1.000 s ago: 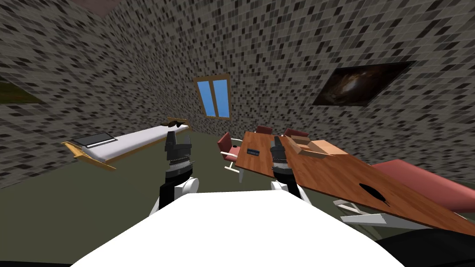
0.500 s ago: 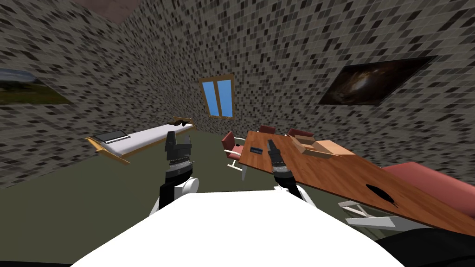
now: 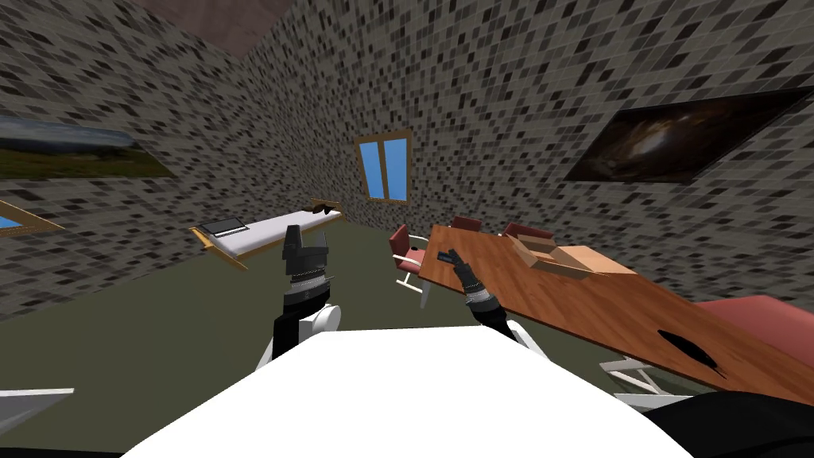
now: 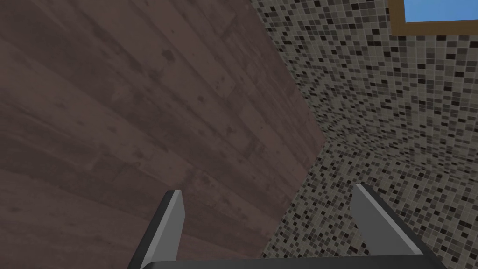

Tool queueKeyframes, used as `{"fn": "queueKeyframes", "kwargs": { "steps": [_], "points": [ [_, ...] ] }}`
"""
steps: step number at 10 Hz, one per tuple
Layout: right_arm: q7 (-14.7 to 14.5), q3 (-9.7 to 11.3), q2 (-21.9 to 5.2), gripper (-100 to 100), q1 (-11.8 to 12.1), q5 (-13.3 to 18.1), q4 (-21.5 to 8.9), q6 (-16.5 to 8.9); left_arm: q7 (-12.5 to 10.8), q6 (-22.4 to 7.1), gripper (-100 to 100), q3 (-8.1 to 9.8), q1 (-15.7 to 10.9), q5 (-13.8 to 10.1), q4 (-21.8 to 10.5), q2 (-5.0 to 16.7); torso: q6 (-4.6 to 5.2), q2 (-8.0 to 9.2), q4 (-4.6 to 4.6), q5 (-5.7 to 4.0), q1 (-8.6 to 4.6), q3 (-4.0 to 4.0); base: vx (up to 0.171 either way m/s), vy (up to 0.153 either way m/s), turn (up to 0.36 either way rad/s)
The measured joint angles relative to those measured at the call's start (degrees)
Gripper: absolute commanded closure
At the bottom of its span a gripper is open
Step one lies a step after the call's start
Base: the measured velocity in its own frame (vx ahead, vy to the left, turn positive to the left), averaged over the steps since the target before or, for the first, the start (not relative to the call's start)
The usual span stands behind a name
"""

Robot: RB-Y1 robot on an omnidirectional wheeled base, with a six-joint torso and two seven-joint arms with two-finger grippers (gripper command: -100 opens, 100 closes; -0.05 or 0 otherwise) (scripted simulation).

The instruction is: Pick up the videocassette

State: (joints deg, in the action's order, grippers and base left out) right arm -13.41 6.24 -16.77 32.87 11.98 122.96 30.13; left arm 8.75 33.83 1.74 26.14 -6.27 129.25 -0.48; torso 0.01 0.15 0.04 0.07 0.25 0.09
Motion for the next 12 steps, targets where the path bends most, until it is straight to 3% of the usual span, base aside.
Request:
{"fn": "queueKeyframes", "kwargs": {
  "steps": [12],
  "points": [
    [-4.11,3.07,-17.29,-100,-0.32,5.58,-11.84,1.57,0.00,0.00,0,0.00,0.00,0.00,0.00,0.00,-0.01,-0.21,-0.05,-0.03,-0.13,-0.12,0.009,0.052,0.100]
  ]
}}
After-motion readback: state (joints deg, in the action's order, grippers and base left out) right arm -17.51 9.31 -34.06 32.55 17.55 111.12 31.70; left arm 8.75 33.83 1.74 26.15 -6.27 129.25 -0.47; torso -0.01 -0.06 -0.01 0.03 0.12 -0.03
